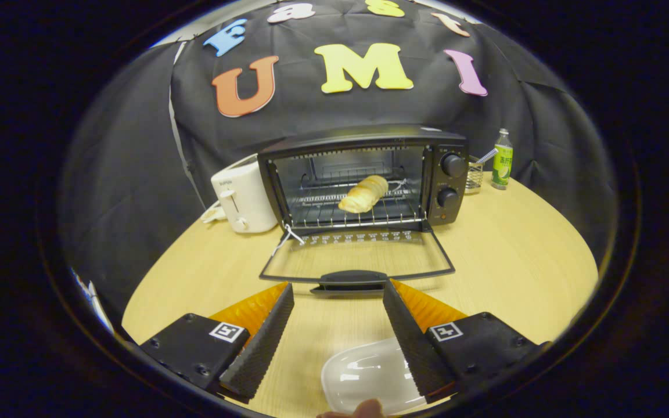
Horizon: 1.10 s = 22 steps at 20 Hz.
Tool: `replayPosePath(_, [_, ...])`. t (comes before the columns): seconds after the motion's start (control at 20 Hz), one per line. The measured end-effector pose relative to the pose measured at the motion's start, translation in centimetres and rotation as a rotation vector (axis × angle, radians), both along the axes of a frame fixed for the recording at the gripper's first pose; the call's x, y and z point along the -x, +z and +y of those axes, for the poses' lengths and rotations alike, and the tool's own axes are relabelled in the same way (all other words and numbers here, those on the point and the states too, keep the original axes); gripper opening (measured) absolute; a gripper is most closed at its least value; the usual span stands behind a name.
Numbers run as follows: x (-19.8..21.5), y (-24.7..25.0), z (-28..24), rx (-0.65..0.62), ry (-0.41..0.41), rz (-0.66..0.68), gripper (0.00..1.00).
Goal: Open the toaster oven, put the food inside, and close the toaster oven door.
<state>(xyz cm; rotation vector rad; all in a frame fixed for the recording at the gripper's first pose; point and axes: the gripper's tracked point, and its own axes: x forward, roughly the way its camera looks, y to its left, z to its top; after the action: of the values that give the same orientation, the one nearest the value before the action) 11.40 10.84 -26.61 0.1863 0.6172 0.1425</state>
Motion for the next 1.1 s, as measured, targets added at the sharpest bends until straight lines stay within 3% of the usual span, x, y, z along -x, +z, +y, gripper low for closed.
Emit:
replayPosePath(0.4, [-2.2,-5.3,-0.2,0.08,-0.005,0.119,1.0])
replayPosePath(0.7, [-2.5,-5.7,0.0,0.144,-0.017,0.141,1.0])
replayPosePath(1.05, [-3.2,-5.4,0.2,0.14,-0.09,0.097,1.0])
replayPosePath(1.1, [-3.6,-4.5,0.0,0.145,-0.094,0.043,1.0])
